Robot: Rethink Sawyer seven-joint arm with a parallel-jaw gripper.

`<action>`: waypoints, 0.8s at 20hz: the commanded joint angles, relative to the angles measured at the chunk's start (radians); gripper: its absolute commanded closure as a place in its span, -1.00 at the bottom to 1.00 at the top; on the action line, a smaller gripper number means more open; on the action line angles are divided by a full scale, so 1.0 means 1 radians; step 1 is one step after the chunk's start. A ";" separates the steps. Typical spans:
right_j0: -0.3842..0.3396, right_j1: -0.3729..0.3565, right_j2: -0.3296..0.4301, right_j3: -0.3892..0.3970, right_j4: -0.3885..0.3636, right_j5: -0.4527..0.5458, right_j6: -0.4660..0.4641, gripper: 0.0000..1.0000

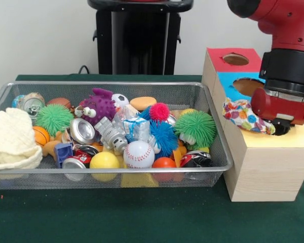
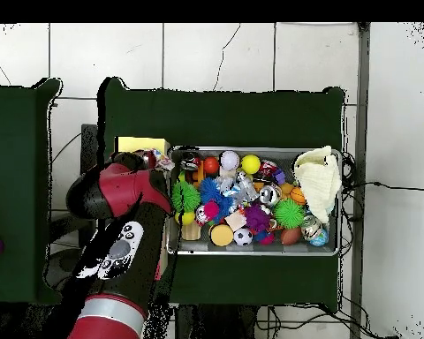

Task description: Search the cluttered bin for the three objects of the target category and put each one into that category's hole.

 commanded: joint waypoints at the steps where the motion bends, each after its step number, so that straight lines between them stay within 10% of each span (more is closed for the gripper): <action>1: -0.047 0.126 0.128 0.141 -0.054 -0.116 0.153 1.00; 16: -0.069 0.103 0.147 0.147 -0.061 -0.095 0.114 1.00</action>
